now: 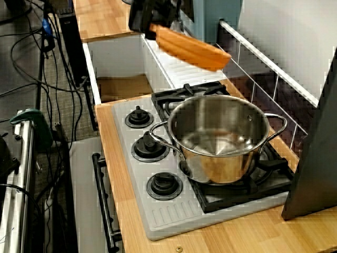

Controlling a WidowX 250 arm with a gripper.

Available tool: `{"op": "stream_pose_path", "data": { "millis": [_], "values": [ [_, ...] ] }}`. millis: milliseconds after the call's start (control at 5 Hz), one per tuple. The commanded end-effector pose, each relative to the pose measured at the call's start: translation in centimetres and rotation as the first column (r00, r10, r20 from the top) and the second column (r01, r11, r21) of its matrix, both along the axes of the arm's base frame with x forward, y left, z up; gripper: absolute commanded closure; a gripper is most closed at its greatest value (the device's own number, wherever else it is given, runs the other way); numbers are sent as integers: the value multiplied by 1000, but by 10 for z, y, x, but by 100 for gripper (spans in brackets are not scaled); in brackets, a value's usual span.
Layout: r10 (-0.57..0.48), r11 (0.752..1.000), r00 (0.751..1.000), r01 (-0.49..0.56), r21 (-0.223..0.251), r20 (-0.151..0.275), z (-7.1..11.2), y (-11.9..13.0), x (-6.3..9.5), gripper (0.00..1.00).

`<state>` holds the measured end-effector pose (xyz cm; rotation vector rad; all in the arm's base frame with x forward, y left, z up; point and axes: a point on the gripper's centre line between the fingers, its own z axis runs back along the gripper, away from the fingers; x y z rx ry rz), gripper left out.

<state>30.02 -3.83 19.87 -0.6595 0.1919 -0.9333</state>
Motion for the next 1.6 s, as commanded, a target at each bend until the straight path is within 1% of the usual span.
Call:
{"op": "stream_pose_path", "data": {
  "millis": [0,200,400,600,800,1000,1200,1400],
  "values": [
    [108,988,965,-130,80,239,22,14,-8,100],
    [163,979,939,-192,69,304,31,26,-12,100],
    [229,957,890,-279,75,395,35,38,-18,100],
    [302,919,818,-386,77,490,33,53,-20,100],
    [344,890,769,-450,75,539,24,65,-18,100],
    [375,863,747,-498,90,549,12,75,-12,100],
    [419,812,698,-574,105,581,4,83,-11,100],
    [467,763,635,-641,82,615,-2,89,-17,100]
  ]
}}
